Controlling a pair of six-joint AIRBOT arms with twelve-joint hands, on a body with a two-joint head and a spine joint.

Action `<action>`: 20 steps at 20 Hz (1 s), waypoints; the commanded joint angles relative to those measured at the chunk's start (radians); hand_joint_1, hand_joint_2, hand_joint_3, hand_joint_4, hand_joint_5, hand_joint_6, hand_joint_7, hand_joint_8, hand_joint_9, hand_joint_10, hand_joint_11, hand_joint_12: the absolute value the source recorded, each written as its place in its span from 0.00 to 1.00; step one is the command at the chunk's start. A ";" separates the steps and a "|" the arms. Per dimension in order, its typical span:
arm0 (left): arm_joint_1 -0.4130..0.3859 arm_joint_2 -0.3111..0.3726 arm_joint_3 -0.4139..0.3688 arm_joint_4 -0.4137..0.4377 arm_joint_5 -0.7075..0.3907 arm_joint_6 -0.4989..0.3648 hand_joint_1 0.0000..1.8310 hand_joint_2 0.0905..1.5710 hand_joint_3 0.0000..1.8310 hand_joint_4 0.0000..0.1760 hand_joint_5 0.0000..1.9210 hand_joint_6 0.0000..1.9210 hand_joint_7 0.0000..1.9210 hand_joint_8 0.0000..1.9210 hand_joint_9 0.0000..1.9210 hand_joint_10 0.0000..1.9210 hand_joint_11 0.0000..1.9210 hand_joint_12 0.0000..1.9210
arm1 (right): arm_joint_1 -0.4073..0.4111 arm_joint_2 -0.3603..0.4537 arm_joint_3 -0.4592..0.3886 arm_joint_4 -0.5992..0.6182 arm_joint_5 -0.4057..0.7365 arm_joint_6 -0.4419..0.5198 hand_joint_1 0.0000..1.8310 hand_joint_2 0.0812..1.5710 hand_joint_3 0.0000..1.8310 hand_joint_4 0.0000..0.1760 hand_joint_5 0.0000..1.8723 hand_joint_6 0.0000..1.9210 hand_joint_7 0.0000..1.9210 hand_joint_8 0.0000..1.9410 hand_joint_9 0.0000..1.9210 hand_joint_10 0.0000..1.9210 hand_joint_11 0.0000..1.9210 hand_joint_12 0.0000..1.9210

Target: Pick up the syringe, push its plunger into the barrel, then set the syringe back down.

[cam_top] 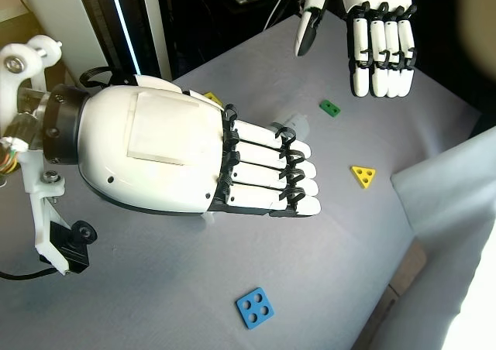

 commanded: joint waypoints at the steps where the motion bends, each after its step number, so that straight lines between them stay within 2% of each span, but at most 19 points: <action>1: -0.011 0.006 0.004 -0.020 -0.078 0.026 0.29 0.69 0.00 0.00 0.02 0.00 0.02 0.00 0.03 0.00 0.00 0.16 | 0.008 -0.001 -0.002 0.044 0.046 -0.003 0.00 0.81 0.04 0.00 0.01 0.00 0.00 0.00 0.00 0.00 0.00 0.00; 3: -0.013 0.008 -0.004 -0.114 -0.065 0.124 0.31 0.68 0.00 0.00 0.02 0.00 0.02 0.00 0.03 0.00 0.00 0.16 | 0.009 -0.001 -0.002 0.044 0.045 -0.003 0.00 0.80 0.04 0.00 0.01 0.00 0.00 0.00 0.00 0.00 0.00 0.00; 4: -0.018 0.010 -0.010 -0.172 -0.058 0.180 0.34 0.68 0.00 0.00 0.02 0.00 0.01 0.00 0.02 0.00 0.00 0.12 | 0.009 -0.001 -0.002 0.044 0.043 -0.003 0.00 0.80 0.04 0.00 0.01 0.00 0.01 0.00 0.00 0.00 0.00 0.00; 5: -0.025 0.014 -0.017 -0.255 -0.052 0.265 0.34 0.68 0.00 0.00 0.00 0.00 0.00 0.00 0.00 0.00 0.00 0.09 | 0.009 -0.001 -0.002 0.044 0.040 -0.003 0.00 0.80 0.04 0.00 0.03 0.01 0.02 0.01 0.00 0.00 0.00 0.00; 8: -0.042 0.022 -0.042 -0.462 -0.055 0.481 0.44 0.65 0.00 0.00 0.00 0.00 0.00 0.00 0.00 0.00 0.00 0.06 | 0.009 -0.001 -0.002 0.044 0.038 -0.004 0.00 0.80 0.04 0.00 0.02 0.01 0.01 0.00 0.00 0.00 0.00 0.00; 9: -0.047 0.021 -0.055 -0.602 -0.069 0.617 0.47 0.63 0.00 0.00 0.00 0.00 0.00 0.00 0.00 0.00 0.00 0.07 | 0.009 -0.004 -0.002 0.044 0.038 -0.014 0.00 0.80 0.03 0.00 0.03 0.01 0.01 0.00 0.00 0.00 0.00 0.00; 10: -0.044 0.018 -0.064 -0.670 -0.093 0.665 0.47 0.62 0.00 0.00 0.00 0.00 0.00 0.00 0.00 0.00 0.00 0.07 | 0.009 -0.006 -0.002 0.044 0.038 -0.022 0.00 0.80 0.03 0.00 0.02 0.01 0.01 0.00 0.00 0.00 0.00 0.00; 12: -0.024 -0.006 -0.085 -0.741 -0.128 0.687 0.49 0.63 0.00 0.00 0.01 0.00 0.00 0.00 0.00 0.00 0.00 0.08 | 0.008 -0.007 -0.003 0.044 0.033 -0.025 0.00 0.81 0.04 0.00 0.03 0.01 0.00 0.00 0.00 0.00 0.00 0.00; 15: 0.026 -0.059 -0.103 -0.792 -0.217 0.731 0.54 0.58 0.00 0.00 0.03 0.00 0.02 0.00 0.04 0.00 0.00 0.24 | 0.007 -0.008 -0.005 0.044 0.030 -0.025 0.00 0.82 0.03 0.00 0.07 0.01 0.05 0.00 0.03 0.01 0.01 0.01; 18: 0.083 -0.141 -0.103 -0.819 -0.282 0.742 0.58 0.53 0.00 0.02 0.03 0.00 0.00 0.00 0.01 0.00 0.00 0.20 | 0.007 -0.008 -0.009 0.044 0.029 -0.036 0.00 0.83 0.00 0.00 0.08 0.00 0.05 0.00 0.03 0.00 0.00 0.07; 20: 0.112 -0.200 -0.102 -0.819 -0.347 0.746 0.63 0.56 0.00 0.00 0.04 0.00 0.00 0.00 0.01 0.00 0.00 0.22 | 0.006 -0.008 -0.012 0.044 0.028 -0.037 0.00 0.84 0.00 0.00 0.06 0.00 0.03 0.00 0.01 0.00 0.00 0.01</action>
